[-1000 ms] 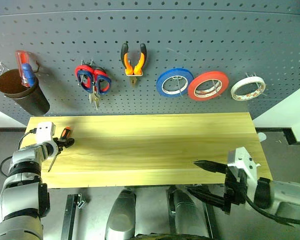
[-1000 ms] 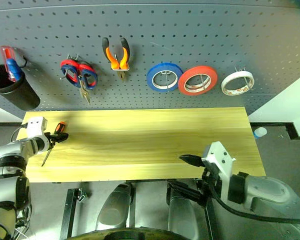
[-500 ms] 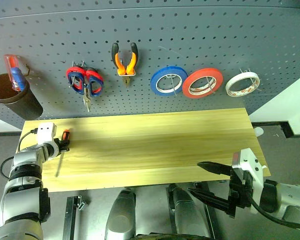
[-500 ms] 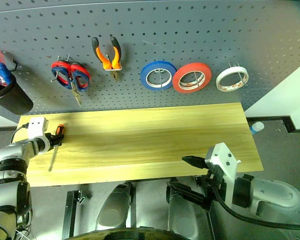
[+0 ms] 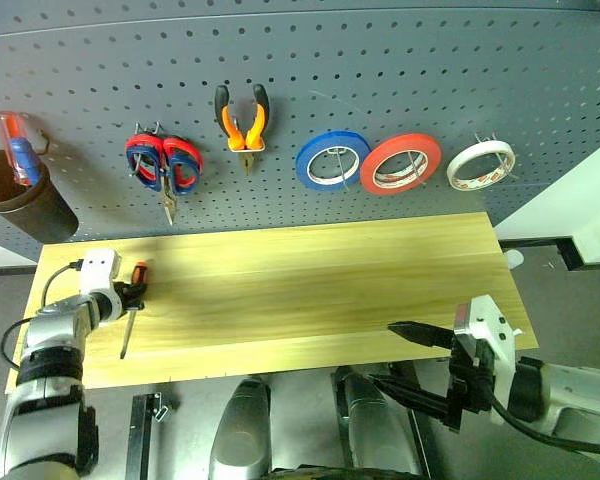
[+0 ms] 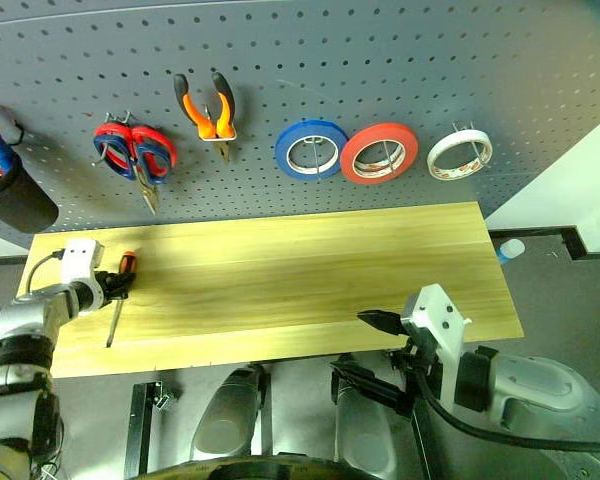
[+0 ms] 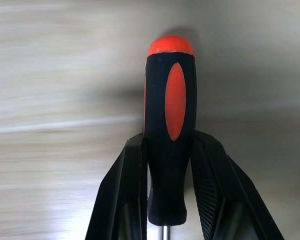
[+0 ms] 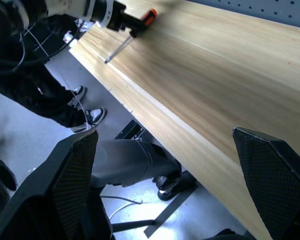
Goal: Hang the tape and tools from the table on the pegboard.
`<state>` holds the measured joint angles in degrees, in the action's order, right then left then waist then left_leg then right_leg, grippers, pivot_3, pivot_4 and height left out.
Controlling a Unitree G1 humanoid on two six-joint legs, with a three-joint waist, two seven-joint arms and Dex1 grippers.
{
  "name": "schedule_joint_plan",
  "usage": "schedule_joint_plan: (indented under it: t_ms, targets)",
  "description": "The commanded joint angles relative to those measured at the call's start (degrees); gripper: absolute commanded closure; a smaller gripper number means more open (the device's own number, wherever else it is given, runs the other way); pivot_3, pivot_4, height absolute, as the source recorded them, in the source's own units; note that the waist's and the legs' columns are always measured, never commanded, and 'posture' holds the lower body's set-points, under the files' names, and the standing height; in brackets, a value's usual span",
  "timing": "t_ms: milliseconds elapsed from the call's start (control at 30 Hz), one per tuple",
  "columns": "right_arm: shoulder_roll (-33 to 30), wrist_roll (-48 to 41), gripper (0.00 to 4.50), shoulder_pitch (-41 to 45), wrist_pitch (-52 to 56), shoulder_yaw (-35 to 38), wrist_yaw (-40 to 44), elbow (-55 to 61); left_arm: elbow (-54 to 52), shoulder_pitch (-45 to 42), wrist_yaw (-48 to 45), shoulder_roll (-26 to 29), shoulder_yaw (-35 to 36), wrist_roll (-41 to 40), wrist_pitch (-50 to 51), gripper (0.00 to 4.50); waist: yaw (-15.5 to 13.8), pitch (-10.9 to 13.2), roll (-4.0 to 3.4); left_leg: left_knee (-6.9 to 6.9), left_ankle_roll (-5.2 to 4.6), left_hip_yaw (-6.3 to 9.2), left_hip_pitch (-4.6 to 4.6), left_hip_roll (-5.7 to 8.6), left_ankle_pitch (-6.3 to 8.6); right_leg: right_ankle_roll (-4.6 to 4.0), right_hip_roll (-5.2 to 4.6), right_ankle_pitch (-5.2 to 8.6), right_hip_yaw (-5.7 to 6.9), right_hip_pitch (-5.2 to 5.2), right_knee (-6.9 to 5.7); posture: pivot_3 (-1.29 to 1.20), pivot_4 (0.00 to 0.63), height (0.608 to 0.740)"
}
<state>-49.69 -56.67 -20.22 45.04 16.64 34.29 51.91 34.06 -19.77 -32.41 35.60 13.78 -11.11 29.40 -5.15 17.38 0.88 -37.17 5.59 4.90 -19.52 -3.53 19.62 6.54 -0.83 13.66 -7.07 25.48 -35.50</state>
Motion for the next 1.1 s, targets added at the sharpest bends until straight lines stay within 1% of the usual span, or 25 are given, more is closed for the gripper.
schedule_joint_plan:
  t_ms: [33,100,133,233,300,333,400,433,500,533,633,700,733,833,967,1100]
  targets:
    - [2.0,4.2,0.00,4.0,-2.4,-5.2,0.0,-2.5,-6.5,3.0,0.2,-0.1,1.5,-1.7,0.6,3.64,-0.1,-0.1,0.15,0.00,0.00,0.00,0.00,0.00,0.00,0.00,0.00,0.00,0.01,0.00,0.00,0.25,0.254,0.720]
    - [2.7,6.0,0.00,6.1,-3.2,-7.0,0.4,-4.1,-9.5,4.6,0.5,-0.4,1.9,-2.4,0.9,3.64,-0.3,-0.1,0.16,-0.06,-0.03,0.01,-0.04,0.00,0.02,-0.01,0.00,-0.01,0.02,0.00,0.01,0.25,0.247,0.720]
    - [3.4,7.5,0.00,7.4,-4.0,-8.4,0.6,-5.4,-10.6,5.3,0.7,-0.7,2.0,-2.6,0.9,3.64,-0.5,-0.2,0.24,-0.07,-0.04,0.01,-0.06,0.01,0.02,-0.01,-0.03,-0.01,0.02,0.01,0.01,0.28,0.220,0.720]
    - [5.0,10.9,0.00,9.9,-6.2,-11.2,1.5,-8.3,-14.9,7.9,1.1,-1.4,2.1,-3.2,0.8,3.64,-0.9,-0.5,0.54,-0.06,-0.01,0.01,-0.10,0.01,0.01,-0.01,-0.03,-0.03,0.06,0.01,0.05,0.30,0.193,0.720]
    - [6.4,13.2,0.00,11.7,-7.9,-13.1,2.0,-10.5,-18.0,9.4,0.9,-2.0,1.6,-3.3,0.2,3.64,-1.4,-0.9,0.72,-0.07,0.00,-0.03,-0.12,0.02,0.00,-0.02,-0.05,-0.05,0.06,0.04,0.06,0.32,0.161,0.720]
    - [7.2,14.4,0.00,12.7,-8.7,-14.2,2.1,-11.7,-18.6,9.8,0.8,-2.2,1.2,-3.1,-0.5,3.64,-1.7,-1.3,0.92,-0.06,0.01,-0.04,-0.16,0.02,-0.01,-0.03,-0.05,-0.07,0.06,0.10,0.05,0.33,0.155,0.720]
    - [8.5,16.5,0.00,14.3,-10.2,-15.7,2.7,-13.8,-21.9,12.0,-0.6,-2.4,-0.4,-2.4,-3.6,3.64,-2.4,-1.8,1.08,-0.06,0.01,-0.03,-0.15,0.00,-0.01,-0.08,-0.05,-0.10,0.14,0.10,0.01,0.34,0.141,0.720]
    - [9.4,17.8,0.00,15.4,-11.1,-16.7,2.9,-15.3,-22.9,13.1,-1.8,-2.7,-0.9,-2.4,-5.8,3.64,-2.8,-2.0,1.04,-0.06,0.02,-0.03,-0.16,-0.01,-0.01,-0.15,-0.04,-0.14,0.16,0.11,0.04,0.35,0.123,0.720]
    - [11.1,20.0,0.00,17.4,-13.3,-17.9,3.4,-18.2,-27.5,16.7,-3.2,-3.7,-1.1,-3.1,-9.7,3.64,-3.6,-3.2,1.15,-0.08,0.02,-0.08,-0.15,0.00,-0.01,-0.20,-0.05,-0.17,0.14,0.10,0.11,0.37,0.095,0.720]
    - [11.9,21.1,0.00,18.3,-14.2,-18.7,3.6,-19.5,-27.9,17.5,-3.4,-3.9,-1.1,-3.1,-11.3,3.64,-4.0,-3.9,1.08,-0.07,0.03,-0.08,-0.17,0.00,-0.02,-0.22,-0.05,-0.19,0.15,0.09,0.14,0.38,0.087,0.720]
    - [14.0,23.7,0.00,20.4,-16.7,-19.7,4.4,-23.1,-30.9,20.6,-3.2,-5.3,-0.1,-3.3,-16.6,3.64,-5.3,-5.4,1.17,-0.08,0.03,-0.11,-0.13,0.01,-0.02,-0.29,-0.05,-0.22,0.15,0.04,0.18,0.41,0.058,0.720]
    - [15.0,25.2,0.00,21.8,-19.0,-19.8,5.5,-26.1,-36.4,24.3,-2.7,-7.3,1.4,-5.1,-19.3,3.64,-6.1,-6.6,1.14,-0.07,-0.02,-0.11,0.02,0.01,0.01,-0.30,-0.05,-0.22,0.15,-0.12,0.18,0.43,0.043,0.720]
    - [15.5,25.9,0.00,22.3,-19.9,-19.9,6.0,-27.4,-38.1,25.5,-2.4,-8.0,1.9,-5.5,-20.3,3.64,-6.5,-7.2,1.18,-0.08,-0.20,-0.12,0.05,0.01,0.10,-0.31,-0.06,-0.22,0.14,-0.17,0.23,0.44,0.038,0.720]
    - [17.0,27.8,0.00,24.8,-22.4,-20.5,7.4,-31.5,-41.4,28.1,0.0,-10.3,3.3,-5.6,-23.0,3.64,-7.8,-8.7,1.13,-0.14,-0.23,-0.13,0.10,0.02,0.12,-0.36,-0.05,-0.25,0.13,-0.27,0.26,0.47,0.013,0.720]
    - [19.2,30.2,0.00,28.8,-25.7,-20.9,8.9,-37.5,-43.0,28.5,3.2,-12.6,4.7,-5.7,-25.6,3.64,-9.6,-10.8,0.94,-0.19,-0.22,-0.09,0.23,0.01,0.11,-0.36,0.00,-0.28,0.14,-0.44,0.25,0.50,0.000,0.720]
    - [21.1,32.0,0.00,31.7,-27.9,-21.4,10.1,-41.7,-45.1,25.8,4.8,-12.6,5.8,-7.1,-25.7,3.64,-11.0,-11.8,0.82,-0.19,-0.22,-0.08,0.37,0.01,0.11,-0.53,0.04,-0.20,0.14,-0.90,0.26,0.53,0.000,0.720]
